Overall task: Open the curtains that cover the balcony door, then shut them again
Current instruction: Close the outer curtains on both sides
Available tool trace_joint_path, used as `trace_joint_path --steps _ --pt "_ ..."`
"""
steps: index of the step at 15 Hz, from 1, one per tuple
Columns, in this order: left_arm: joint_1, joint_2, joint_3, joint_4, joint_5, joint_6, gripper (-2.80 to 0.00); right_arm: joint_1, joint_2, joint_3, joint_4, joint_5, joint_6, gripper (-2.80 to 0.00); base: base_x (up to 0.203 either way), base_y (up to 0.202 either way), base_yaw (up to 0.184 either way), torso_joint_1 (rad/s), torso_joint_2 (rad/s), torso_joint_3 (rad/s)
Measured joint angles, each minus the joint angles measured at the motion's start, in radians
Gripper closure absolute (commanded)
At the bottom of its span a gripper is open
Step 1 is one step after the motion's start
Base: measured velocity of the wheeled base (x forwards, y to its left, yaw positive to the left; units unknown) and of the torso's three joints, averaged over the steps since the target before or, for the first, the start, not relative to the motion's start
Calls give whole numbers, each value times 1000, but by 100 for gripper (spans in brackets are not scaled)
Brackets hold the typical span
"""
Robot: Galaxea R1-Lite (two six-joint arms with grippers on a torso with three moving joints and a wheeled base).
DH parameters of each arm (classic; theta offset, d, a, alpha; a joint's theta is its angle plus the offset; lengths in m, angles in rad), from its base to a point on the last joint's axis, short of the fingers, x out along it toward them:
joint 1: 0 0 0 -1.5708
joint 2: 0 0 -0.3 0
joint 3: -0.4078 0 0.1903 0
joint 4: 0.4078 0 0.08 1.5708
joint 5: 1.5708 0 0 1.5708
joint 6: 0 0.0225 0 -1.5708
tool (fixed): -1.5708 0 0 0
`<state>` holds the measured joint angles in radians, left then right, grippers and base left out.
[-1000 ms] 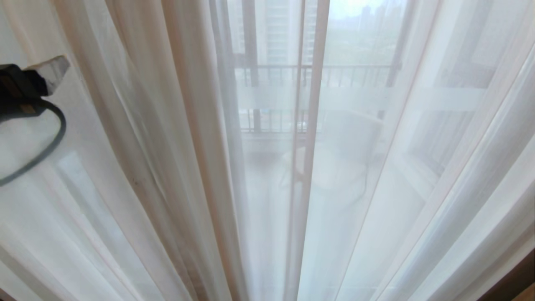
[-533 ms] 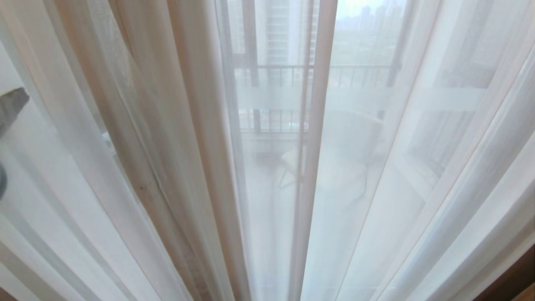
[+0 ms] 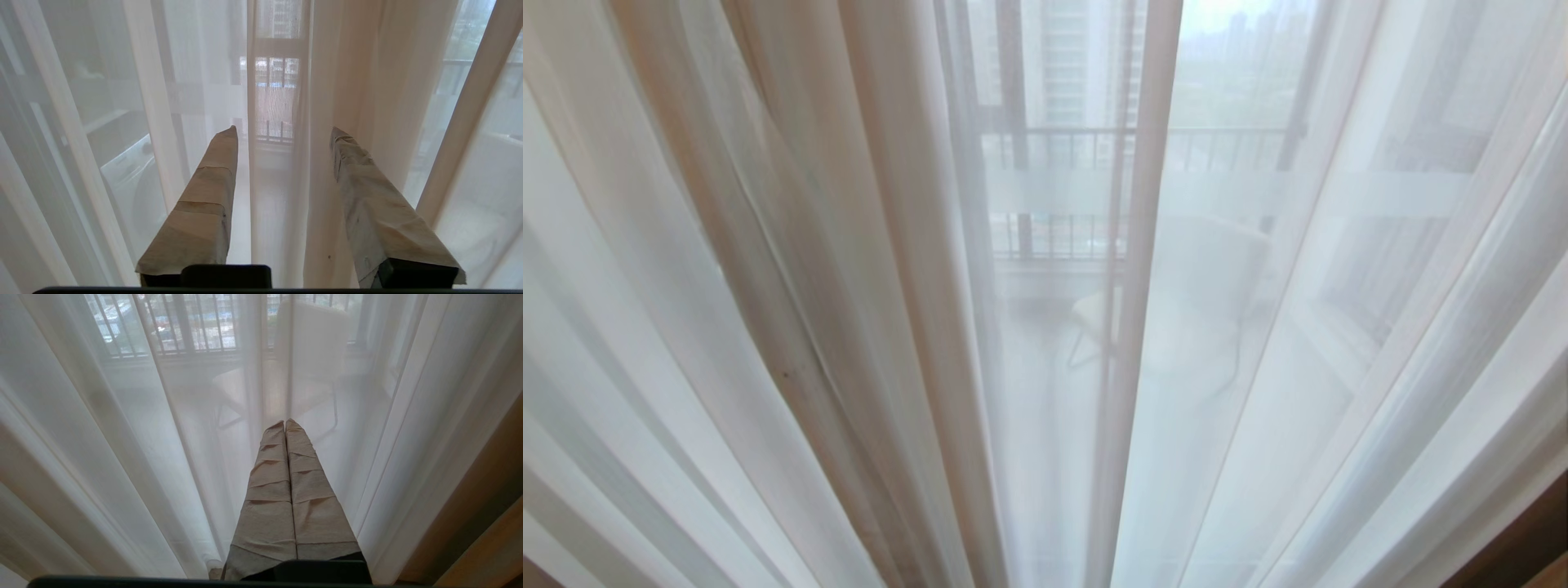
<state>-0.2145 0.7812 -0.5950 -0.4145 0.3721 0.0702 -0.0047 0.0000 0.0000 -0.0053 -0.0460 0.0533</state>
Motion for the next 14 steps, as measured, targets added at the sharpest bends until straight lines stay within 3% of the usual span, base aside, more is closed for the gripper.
trace_joint_path --steps 10,12,14 --pt "4 -94 196 7 -15 -1 0 0 0 0 0 0 0 0 0 0 0 0 0 0" --pt "31 -133 253 42 -57 -7 0 0 0 0 0 0 0 0 0 0 0 0 0 0" --pt "106 -179 300 106 -160 -19 0 0 0 0 0 0 0 0 0 0 0 0 0 0"
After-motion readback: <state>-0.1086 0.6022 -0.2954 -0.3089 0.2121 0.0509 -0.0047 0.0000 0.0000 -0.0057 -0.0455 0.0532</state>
